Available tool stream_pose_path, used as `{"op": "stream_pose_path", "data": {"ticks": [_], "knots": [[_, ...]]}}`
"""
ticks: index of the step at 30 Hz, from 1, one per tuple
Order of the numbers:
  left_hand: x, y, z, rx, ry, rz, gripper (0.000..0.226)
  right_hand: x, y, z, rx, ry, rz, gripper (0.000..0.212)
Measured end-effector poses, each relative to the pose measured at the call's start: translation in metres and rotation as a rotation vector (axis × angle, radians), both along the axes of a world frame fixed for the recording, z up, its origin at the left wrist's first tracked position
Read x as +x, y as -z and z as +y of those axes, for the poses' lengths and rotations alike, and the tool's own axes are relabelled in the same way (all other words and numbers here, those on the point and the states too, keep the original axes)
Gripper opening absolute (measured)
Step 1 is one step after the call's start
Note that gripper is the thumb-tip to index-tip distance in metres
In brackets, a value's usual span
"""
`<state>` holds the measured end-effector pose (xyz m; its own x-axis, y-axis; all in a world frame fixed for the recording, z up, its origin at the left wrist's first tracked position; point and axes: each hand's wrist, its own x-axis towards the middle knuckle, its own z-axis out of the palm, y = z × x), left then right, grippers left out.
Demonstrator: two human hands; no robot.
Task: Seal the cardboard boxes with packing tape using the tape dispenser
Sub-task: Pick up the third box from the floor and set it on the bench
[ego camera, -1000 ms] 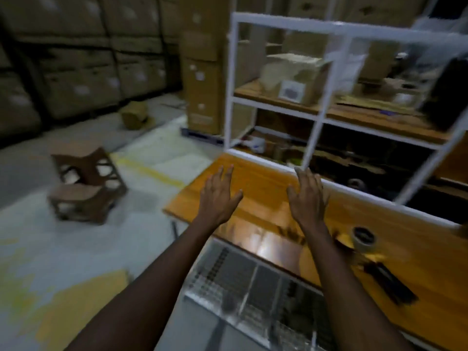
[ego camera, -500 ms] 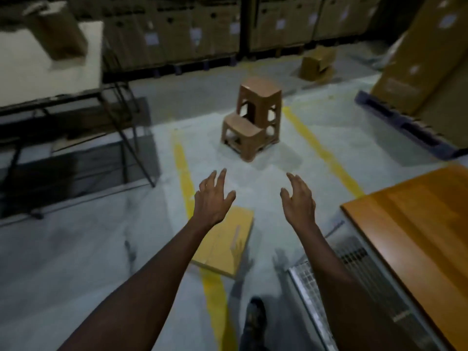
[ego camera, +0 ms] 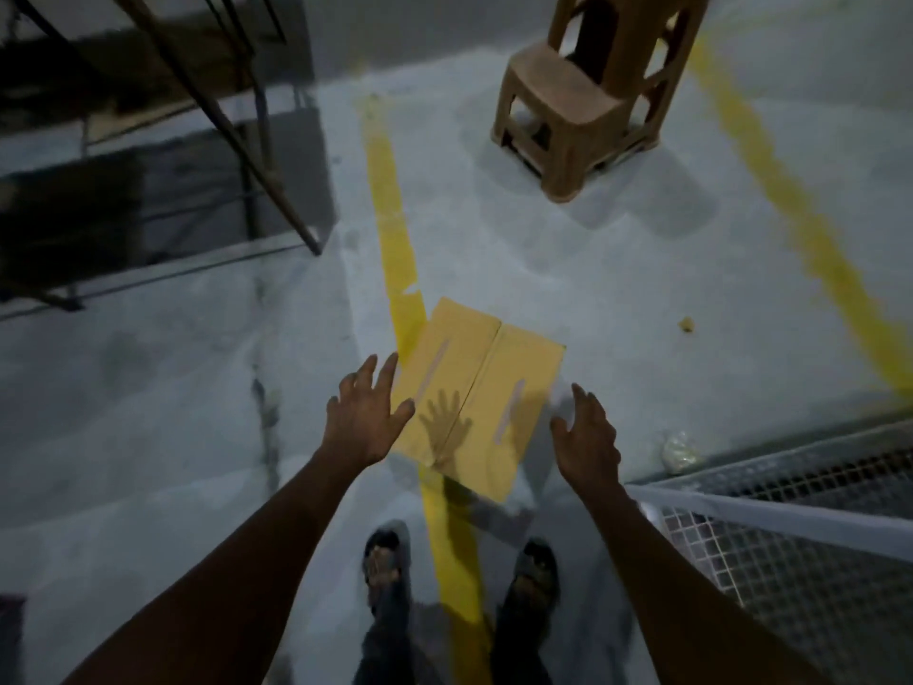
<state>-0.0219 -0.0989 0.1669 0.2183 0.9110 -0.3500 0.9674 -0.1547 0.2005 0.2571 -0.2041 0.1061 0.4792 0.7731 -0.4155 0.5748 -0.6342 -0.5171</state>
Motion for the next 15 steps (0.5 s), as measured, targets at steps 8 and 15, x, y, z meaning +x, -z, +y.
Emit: {"op": "stream_pose_path", "data": {"ticks": [8,15], "knots": [[-0.017,0.266,0.079,-0.039,0.146,0.057,0.095,-0.01,0.253,0.055,-0.046,0.003,-0.1,0.075],[-0.029,0.442,0.129,0.005,0.149,0.108,0.089,-0.033,0.407,0.086,-0.007,0.302,-0.157,0.076]]}}
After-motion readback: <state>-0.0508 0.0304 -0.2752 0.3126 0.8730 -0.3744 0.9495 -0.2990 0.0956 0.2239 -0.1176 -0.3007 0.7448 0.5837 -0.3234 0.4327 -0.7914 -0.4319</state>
